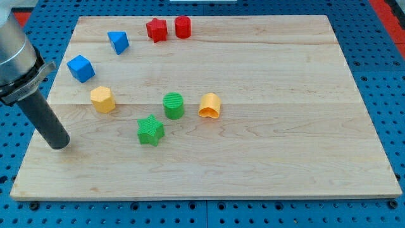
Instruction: Move the yellow hexagon to the top of the green circle
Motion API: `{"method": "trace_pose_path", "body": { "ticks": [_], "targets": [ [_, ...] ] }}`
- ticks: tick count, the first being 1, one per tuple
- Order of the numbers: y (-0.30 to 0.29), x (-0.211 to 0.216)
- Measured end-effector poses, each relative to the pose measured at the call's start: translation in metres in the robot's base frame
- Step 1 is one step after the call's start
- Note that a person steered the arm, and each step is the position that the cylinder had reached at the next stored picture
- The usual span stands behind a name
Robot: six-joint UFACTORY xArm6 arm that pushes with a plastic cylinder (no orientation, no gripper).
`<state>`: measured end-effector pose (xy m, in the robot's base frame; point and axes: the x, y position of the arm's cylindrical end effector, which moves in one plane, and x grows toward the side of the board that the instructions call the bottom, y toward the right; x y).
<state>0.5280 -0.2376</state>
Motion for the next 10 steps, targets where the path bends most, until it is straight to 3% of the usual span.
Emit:
{"method": "trace_pose_path", "body": {
  "ticks": [5, 7, 8, 9, 10],
  "targets": [
    [0.018, -0.001],
    [0.068, -0.042],
    [-0.001, -0.036],
    [-0.049, -0.074],
    [-0.041, -0.121]
  ]
}}
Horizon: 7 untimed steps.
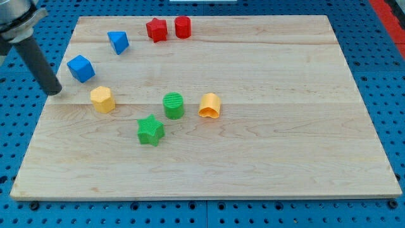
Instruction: Move the yellow hexagon to the top of the green circle
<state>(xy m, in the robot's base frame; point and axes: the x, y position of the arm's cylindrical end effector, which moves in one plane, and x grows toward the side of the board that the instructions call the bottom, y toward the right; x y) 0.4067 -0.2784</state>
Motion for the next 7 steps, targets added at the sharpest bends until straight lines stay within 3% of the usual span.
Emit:
{"method": "trace_pose_path", "body": {
  "ticks": [2, 4, 5, 6, 7],
  "targets": [
    [0.034, 0.041],
    [0.187, 0.022],
    [0.209, 0.009],
    [0.176, 0.022],
    [0.21, 0.045]
  ]
}}
